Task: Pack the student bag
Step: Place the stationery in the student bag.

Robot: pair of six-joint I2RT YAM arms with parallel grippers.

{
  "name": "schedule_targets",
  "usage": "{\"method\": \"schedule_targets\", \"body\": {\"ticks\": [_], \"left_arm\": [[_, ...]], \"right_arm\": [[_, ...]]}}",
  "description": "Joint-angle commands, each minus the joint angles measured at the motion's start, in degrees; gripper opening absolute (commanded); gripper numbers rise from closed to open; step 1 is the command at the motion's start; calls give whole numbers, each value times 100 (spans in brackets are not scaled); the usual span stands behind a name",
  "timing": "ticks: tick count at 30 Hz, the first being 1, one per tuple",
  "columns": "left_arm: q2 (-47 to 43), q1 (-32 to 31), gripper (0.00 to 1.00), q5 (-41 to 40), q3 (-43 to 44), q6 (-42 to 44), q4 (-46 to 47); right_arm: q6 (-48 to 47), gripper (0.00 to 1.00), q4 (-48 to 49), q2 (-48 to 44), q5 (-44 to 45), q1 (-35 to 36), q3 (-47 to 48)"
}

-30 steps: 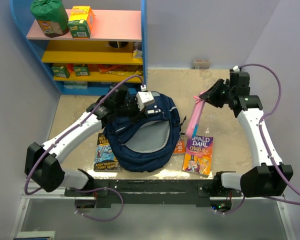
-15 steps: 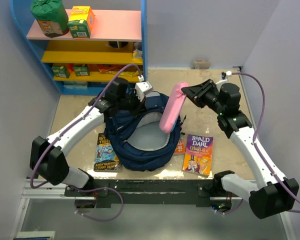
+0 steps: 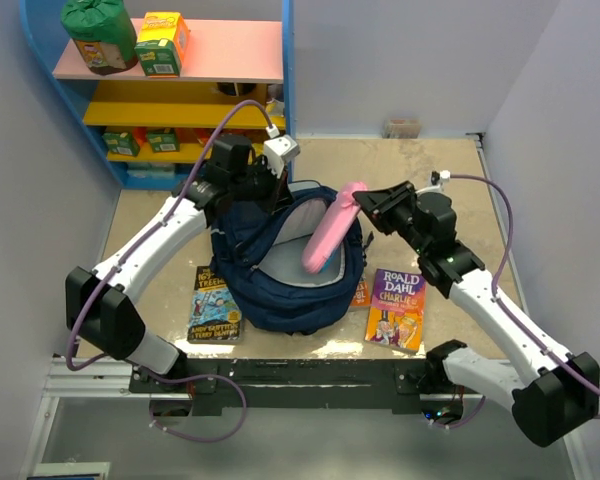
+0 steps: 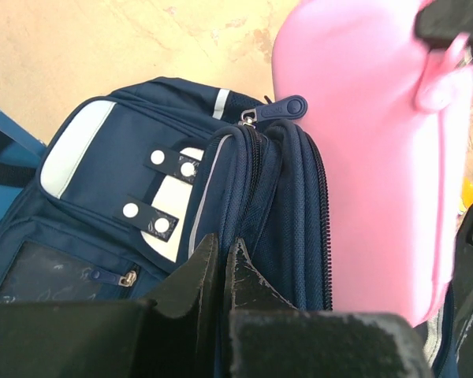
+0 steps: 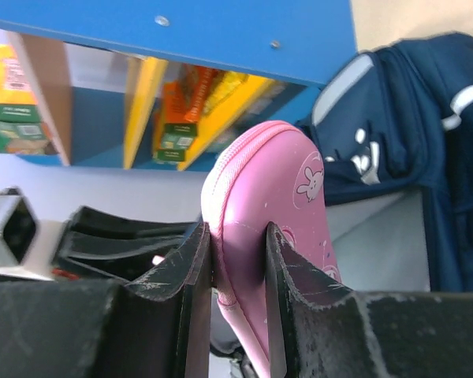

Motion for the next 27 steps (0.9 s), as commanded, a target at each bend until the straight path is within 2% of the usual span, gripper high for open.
{"method": "schedule_targets", "body": {"ticks": [1,5,8,17,22,25,27], "left_arm": [[-175,70,0,56,641,-130,966],[-87,-79,0,83,1150,159,264],[-280,-203,0,180,950,310,104],[-869,-334,0,321,-351,248,622],[-834,-396,0,286,-300,222,834],[-782,-405,0,355,-195,196,895],[-747,-414,0,495,-159,169,931]], "right_arm": [[236,0,-95,-165,950,465,-95],[368,0,-272,-53,1794,931,-227],[386,0,-139,202,1796,1195,-323],[-177,0,520,994,1146,2197,-753],[-1,0,915,767,778,2444,-1623],[-386,0,1863,616,277,2444,-2107],[-808,0,1726,870,91,2444,-1943]]}}
